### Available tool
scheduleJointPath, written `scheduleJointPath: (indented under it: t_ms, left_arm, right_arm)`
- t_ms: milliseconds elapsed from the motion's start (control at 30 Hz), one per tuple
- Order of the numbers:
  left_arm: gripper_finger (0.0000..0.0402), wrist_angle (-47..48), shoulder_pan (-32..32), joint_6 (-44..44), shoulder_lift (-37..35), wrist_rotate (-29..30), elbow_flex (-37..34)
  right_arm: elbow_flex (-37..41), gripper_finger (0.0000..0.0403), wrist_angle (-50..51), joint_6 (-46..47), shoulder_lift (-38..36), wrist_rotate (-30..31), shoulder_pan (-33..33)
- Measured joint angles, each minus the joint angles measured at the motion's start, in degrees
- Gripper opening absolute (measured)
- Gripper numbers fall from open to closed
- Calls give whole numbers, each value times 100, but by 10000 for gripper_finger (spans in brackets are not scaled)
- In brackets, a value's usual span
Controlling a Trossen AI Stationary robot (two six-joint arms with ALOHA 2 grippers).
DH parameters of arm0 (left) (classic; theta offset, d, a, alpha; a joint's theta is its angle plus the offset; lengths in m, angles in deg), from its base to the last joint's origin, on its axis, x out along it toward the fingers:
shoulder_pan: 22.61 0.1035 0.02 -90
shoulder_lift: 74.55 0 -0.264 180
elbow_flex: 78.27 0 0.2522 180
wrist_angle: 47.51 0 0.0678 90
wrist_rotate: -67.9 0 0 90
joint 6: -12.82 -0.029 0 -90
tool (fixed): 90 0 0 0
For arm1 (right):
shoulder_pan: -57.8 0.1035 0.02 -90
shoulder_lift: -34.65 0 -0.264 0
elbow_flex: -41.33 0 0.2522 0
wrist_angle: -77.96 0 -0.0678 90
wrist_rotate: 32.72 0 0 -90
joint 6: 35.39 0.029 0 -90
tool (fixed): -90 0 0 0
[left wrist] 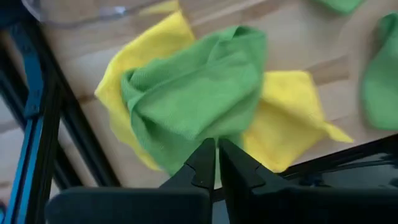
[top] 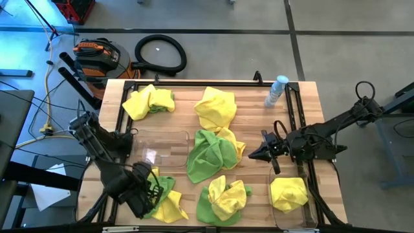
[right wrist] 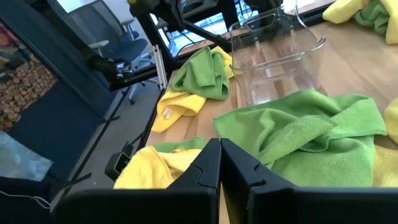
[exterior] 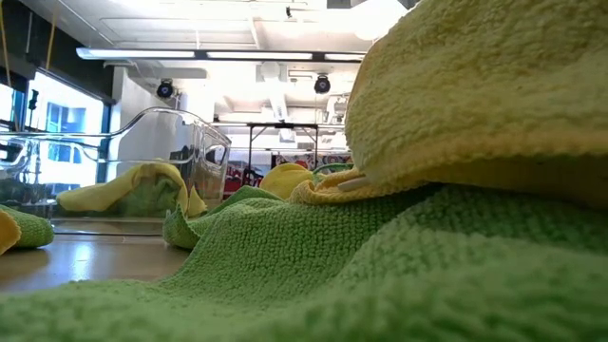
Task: Sort microfiber towel by color & place in baskets
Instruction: Put the green towel into the left transparent bin
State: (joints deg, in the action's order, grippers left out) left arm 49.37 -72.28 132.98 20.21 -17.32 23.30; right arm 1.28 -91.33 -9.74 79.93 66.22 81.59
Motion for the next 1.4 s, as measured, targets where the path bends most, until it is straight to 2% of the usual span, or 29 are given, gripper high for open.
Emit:
scheduleJointPath:
  t_ms: [233,567,800,967,1100,1200,1300,1400]
  left_arm:
    - [72,-282,-2,135,261,-398,-248]
    - [147,-1483,0,318,269,-546,-1399]
    - [157,-2038,47,1113,281,-923,-2036]
    - [156,-2644,126,1075,284,-717,-2389]
    - [136,-2853,213,1071,286,-630,-2615]
    - [89,-2979,272,971,284,-619,-2723]
    - [24,-3018,284,797,284,-611,-2730]
    - [11,-2944,269,812,284,-600,-2630]
  right_arm:
    - [0,0,62,111,0,-88,0]
    - [0,0,70,136,0,-86,0]
    - [-1,0,70,153,0,-83,0]
    - [-2,0,70,149,0,-82,0]
    - [-2,0,70,144,0,-75,0]
    - [-2,0,70,140,0,-32,0]
    - [-4,0,70,138,0,8,0]
    - [-4,0,70,138,0,8,0]
